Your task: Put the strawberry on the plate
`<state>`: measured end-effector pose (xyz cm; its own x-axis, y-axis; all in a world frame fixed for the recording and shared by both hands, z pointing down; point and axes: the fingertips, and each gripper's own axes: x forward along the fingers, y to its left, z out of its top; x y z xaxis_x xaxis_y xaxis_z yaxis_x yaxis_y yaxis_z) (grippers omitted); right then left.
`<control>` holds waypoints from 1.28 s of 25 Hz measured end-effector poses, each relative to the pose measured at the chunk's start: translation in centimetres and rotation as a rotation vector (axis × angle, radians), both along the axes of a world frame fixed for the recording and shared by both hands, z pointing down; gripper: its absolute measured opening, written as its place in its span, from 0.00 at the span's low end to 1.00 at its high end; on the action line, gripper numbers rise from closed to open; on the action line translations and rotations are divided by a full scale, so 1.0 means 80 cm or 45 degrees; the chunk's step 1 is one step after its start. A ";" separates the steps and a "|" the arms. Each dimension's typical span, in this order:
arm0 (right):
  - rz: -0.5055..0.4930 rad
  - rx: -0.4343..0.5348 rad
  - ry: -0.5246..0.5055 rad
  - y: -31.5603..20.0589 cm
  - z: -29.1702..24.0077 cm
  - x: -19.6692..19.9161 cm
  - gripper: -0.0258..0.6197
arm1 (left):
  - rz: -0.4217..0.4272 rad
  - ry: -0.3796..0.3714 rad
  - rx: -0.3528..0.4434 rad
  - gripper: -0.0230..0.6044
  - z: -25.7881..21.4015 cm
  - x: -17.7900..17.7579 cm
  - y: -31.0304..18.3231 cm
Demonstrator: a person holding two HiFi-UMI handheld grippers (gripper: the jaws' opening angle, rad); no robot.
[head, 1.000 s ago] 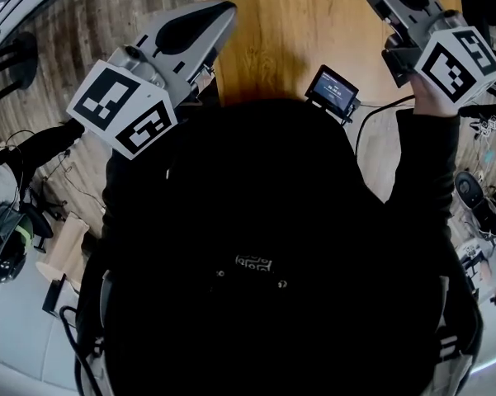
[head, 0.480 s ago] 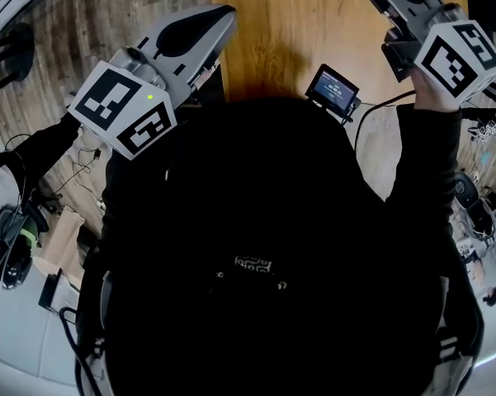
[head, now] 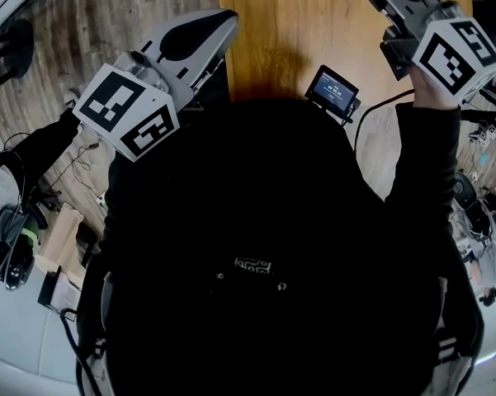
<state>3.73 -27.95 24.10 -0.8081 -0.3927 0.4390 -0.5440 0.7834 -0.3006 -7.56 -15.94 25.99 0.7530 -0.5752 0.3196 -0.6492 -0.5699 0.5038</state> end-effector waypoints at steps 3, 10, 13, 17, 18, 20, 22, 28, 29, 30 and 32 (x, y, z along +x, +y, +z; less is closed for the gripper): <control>-0.003 -0.007 0.000 -0.003 0.003 -0.002 0.27 | -0.005 0.008 -0.012 0.04 0.003 -0.001 0.001; -0.019 -0.026 0.003 -0.008 0.014 -0.007 0.27 | -0.015 0.028 -0.033 0.04 0.008 -0.003 0.003; -0.026 -0.030 0.005 -0.010 0.017 -0.010 0.27 | -0.019 0.036 -0.039 0.04 0.009 -0.004 0.005; -0.035 -0.030 0.027 -0.011 0.018 -0.018 0.27 | -0.021 0.044 -0.049 0.04 0.012 -0.005 0.007; -0.037 -0.033 0.030 -0.011 0.019 -0.018 0.27 | -0.022 0.046 -0.051 0.04 0.013 -0.005 0.007; -0.039 -0.042 0.028 -0.013 0.025 -0.018 0.27 | -0.023 0.051 -0.056 0.04 0.016 -0.005 0.006; -0.042 -0.050 0.037 -0.014 0.029 -0.020 0.27 | -0.025 0.058 -0.062 0.04 0.018 -0.005 0.006; -0.056 -0.072 0.045 -0.018 0.045 -0.021 0.27 | -0.023 0.080 -0.069 0.04 0.019 -0.003 0.008; -0.057 -0.075 0.052 -0.019 0.048 -0.023 0.27 | -0.021 0.084 -0.070 0.04 0.019 -0.004 0.008; -0.056 -0.078 0.059 -0.019 0.050 -0.025 0.27 | -0.019 0.086 -0.071 0.04 0.020 -0.004 0.009; -0.058 -0.082 0.070 -0.020 0.053 -0.030 0.27 | -0.018 0.089 -0.073 0.04 0.021 -0.006 0.010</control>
